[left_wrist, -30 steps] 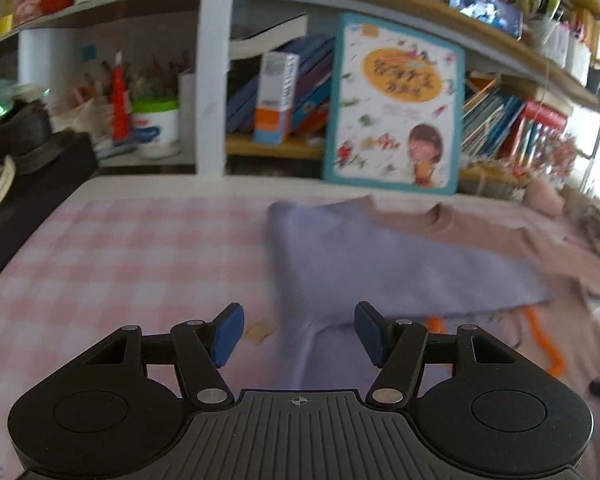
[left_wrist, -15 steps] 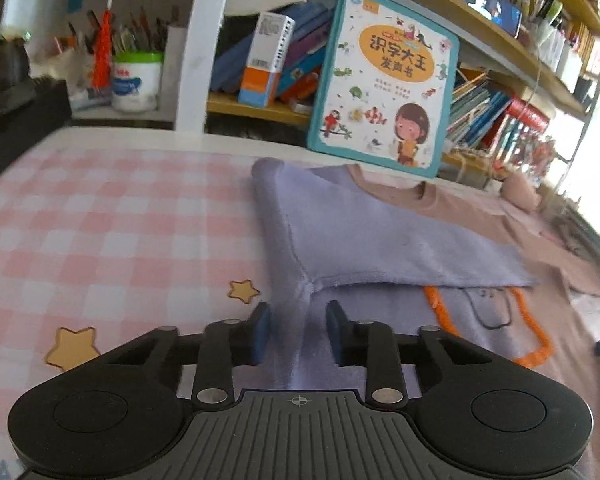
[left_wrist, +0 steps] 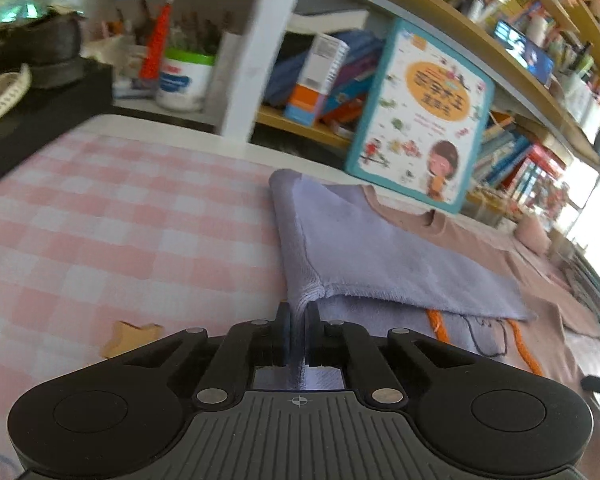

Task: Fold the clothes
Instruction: 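Grasp the lavender side edge with the left gripper and fold it inward, then open the left gripper while the right gripper moves to the pink sleeve cuff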

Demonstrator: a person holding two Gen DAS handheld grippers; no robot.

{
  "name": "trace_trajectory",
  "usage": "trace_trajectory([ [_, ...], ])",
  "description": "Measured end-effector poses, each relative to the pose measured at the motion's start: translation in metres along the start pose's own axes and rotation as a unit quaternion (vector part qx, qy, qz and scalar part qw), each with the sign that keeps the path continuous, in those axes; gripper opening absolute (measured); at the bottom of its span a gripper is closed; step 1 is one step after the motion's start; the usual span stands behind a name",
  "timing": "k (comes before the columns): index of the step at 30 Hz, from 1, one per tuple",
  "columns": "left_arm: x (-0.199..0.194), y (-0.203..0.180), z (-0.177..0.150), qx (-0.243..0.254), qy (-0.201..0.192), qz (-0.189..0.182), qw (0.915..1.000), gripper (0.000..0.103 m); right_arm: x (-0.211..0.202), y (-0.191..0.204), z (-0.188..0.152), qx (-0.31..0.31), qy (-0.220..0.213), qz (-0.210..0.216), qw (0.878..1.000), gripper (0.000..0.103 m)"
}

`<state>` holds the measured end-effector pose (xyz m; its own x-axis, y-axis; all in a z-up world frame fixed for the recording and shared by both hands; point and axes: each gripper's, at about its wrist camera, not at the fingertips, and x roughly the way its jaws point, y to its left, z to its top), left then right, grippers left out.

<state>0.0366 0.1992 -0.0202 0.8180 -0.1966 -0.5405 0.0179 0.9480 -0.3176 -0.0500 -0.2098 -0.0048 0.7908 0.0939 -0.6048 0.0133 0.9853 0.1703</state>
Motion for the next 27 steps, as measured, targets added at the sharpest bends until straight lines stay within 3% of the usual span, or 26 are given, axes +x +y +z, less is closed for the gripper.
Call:
trace_trajectory([
  [7,-0.002,0.01,0.001,0.012,-0.002,0.023,0.9997,0.005,0.016,0.024,0.008,-0.041,-0.001,-0.001,0.999,0.01],
  [12,-0.003,0.009,0.002,0.012,0.0,0.041,0.9991,0.018,0.016,0.021,0.009,-0.041,-0.006,-0.006,0.999,0.013],
  [13,-0.006,0.007,0.003,0.015,-0.007,0.045,0.9989,0.022,0.015,0.019,0.01,-0.037,-0.01,-0.008,0.999,0.02],
  [16,-0.016,-0.003,0.007,0.033,-0.036,0.041,0.998,0.038,0.011,0.013,0.013,-0.024,-0.022,-0.012,0.999,0.055],
  [19,-0.024,-0.018,0.009,0.061,-0.059,0.021,0.9961,0.055,0.008,0.0,0.02,0.002,-0.033,-0.018,0.999,0.061],
  [22,-0.019,-0.038,0.006,0.111,-0.058,-0.011,0.992,0.072,0.008,-0.014,0.027,0.022,-0.041,-0.029,0.998,0.067],
  [27,-0.004,-0.06,-0.008,0.189,-0.024,-0.016,0.9815,0.073,0.013,-0.039,0.038,0.033,-0.044,-0.056,0.997,0.067],
])
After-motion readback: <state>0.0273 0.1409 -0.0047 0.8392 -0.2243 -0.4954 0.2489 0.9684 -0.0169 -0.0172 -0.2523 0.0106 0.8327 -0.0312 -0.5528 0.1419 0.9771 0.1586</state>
